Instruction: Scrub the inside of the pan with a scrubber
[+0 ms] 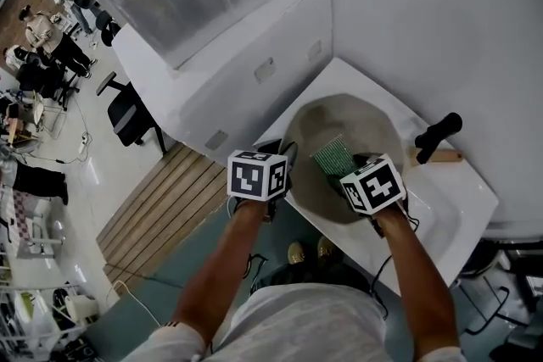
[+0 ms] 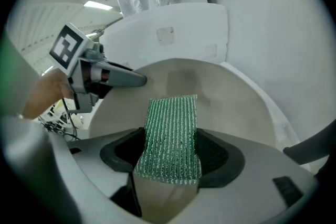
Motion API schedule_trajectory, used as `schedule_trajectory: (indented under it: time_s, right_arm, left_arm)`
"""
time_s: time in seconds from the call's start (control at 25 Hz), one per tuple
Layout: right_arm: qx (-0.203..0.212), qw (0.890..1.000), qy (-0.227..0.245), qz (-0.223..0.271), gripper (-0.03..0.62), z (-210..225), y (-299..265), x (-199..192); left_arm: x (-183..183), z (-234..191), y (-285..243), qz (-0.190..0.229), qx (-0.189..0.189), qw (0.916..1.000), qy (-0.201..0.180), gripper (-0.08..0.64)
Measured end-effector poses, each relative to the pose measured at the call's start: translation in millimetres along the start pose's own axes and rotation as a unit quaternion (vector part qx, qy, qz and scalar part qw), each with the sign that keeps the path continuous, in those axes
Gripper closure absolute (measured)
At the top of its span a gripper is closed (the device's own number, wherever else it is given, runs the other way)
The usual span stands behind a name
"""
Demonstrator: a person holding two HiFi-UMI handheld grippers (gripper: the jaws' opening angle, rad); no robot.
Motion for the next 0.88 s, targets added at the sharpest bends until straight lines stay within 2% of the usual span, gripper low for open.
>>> schedule_trajectory:
  time_s: [0.12,0.28,0.64,0.88]
  right_arm:
    - [0.033,0.999,0.006,0.0,0.288,-23.0,-1.1,1.9]
    - [0.039,0.998,0.028,-0.034,0.288,-36.6,-14.0,-10.6]
    - [-0.01,0.995,0.054,-0.089,0.288,-16.7,-22.9,-32.4]
    - [-0.049,0.992,0.056,-0.106,0.288,10.7,-15.0,-42.9]
  left_arm:
    - [0.5,0.0,0.0,0.0,0.0,1.0,0.001,0.457]
    - [0.6,0.4,0.1,0.001,0.0,1.0,0.0,0.457]
    - [0.4,0.2,0.8,0.004,-0.003,1.0,0.001,0.456]
    - [0.9,0.8,0.7,0.005,-0.005,1.0,0.0,0.456]
Point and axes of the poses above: the fingertips, and each gripper's own axes: y backward along the fingers, z to its right, x out of its top, the point moved 1 cm from there along y, backward along the fingers, and after that the axes turned 10 degrees about -z, right-handed, at the moved point
